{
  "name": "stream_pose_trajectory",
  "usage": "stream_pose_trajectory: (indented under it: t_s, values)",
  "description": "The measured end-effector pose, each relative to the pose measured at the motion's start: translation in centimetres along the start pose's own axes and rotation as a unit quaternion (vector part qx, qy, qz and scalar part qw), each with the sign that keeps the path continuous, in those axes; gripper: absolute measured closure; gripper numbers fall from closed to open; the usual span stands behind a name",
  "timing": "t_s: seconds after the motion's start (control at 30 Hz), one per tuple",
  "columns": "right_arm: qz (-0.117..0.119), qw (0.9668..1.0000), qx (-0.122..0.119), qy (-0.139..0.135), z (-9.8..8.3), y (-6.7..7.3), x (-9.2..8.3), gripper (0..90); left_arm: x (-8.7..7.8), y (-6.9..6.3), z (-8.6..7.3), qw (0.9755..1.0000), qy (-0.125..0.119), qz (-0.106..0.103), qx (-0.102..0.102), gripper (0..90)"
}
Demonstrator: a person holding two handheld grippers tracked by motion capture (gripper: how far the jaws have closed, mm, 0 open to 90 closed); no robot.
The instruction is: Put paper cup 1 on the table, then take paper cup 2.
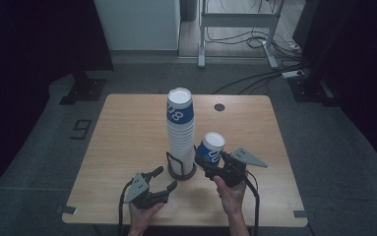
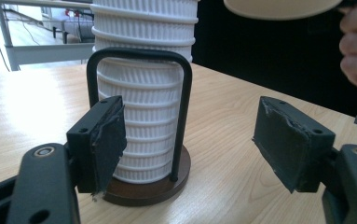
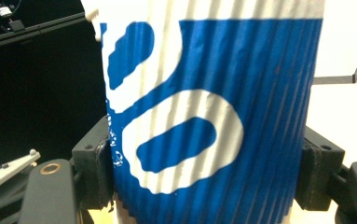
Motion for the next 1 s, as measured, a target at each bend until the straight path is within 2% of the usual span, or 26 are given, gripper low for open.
stream_pose_trajectory:
  t_s: [0.3,0.43,0.63,0.8,1.0]
  values:
    - [0.007,0.9995,0.031,0.001,-1.7,0.0,-0.1,23.7,1.0,-0.8,-0.2,0.9999,0.009,-0.007,0.008,24.1]
    - [0.017,0.9983,0.055,-0.005,-2.3,0.0,-0.3,23.9,1.1,-1.0,-0.1,0.9999,0.006,-0.004,0.012,27.5]
    - [0.021,0.9972,0.071,-0.004,-3.4,0.3,-0.4,23.9,1.3,-1.6,0.0,0.9997,0.007,-0.016,0.019,32.5]
    - [0.036,0.9937,0.106,-0.005,-4.5,0.7,-0.4,24.0,1.6,-2.1,-0.1,0.9993,0.007,-0.024,0.028,40.6]
    - [0.044,0.9886,0.144,-0.007,-6.0,1.0,-0.1,23.8,2.1,-2.6,-0.2,0.9990,0.005,-0.031,0.031,42.6]
Point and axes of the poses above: each handheld gripper's, and its own axes: x roughly forward along the jaws, z roughly out of its top, y roughly to its left, the point moved 10 cm from there along x, roughly forward along the jaws, and after that the axes turned 4 degrees about -x, right-handed, at the moved point
